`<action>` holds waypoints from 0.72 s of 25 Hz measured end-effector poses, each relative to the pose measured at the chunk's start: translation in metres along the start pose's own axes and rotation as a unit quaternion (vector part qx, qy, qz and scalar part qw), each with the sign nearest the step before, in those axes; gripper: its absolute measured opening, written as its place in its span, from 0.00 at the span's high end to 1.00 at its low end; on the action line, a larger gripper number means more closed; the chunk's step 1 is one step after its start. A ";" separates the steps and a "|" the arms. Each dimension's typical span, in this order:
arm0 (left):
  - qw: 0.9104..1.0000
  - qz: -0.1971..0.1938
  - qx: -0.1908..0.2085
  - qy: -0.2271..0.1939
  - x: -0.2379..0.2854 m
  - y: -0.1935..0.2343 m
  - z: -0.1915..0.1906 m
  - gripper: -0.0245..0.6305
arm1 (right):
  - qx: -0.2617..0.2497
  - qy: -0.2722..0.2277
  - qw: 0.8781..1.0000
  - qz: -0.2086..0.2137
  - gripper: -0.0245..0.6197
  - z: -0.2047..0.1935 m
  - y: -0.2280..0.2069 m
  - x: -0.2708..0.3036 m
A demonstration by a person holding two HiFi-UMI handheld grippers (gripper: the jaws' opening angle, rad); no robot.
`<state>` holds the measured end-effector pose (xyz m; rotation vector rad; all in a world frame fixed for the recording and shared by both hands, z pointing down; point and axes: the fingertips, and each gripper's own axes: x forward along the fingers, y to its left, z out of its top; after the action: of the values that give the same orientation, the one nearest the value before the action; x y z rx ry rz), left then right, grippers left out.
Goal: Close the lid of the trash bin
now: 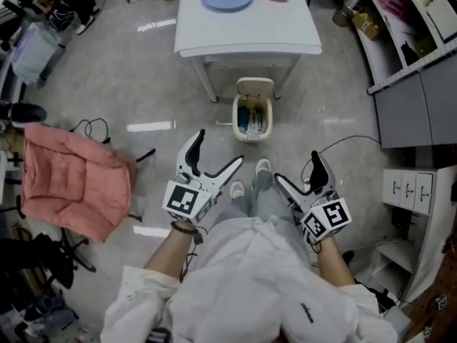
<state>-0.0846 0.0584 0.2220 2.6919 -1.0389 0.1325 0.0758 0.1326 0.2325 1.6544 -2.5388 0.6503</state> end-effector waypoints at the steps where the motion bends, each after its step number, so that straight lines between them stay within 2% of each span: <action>1: 1.000 0.004 -0.001 0.004 0.005 0.000 0.000 0.26 | 0.001 0.002 1.000 0.003 0.15 0.000 -0.005 0.003; 6: 1.000 0.011 -0.007 0.014 0.031 0.000 -0.008 0.26 | 0.012 0.019 1.000 0.018 0.15 -0.005 -0.028 0.022; 11: 0.999 0.020 0.004 0.033 0.069 0.017 -0.018 0.26 | 0.009 0.025 0.999 0.037 0.15 0.009 -0.054 0.053; 14: 0.998 0.033 -0.004 0.053 0.098 0.026 -0.033 0.26 | 0.006 0.034 0.998 0.046 0.15 0.015 -0.077 0.070; 18: 0.997 0.040 0.006 0.063 0.136 0.031 -0.039 0.26 | -0.006 0.048 0.997 0.066 0.15 0.016 -0.111 0.093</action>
<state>-0.0046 -0.0414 0.2892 2.6142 -1.1117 0.3202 0.1370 0.0085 0.2779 1.4260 -2.5938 0.7049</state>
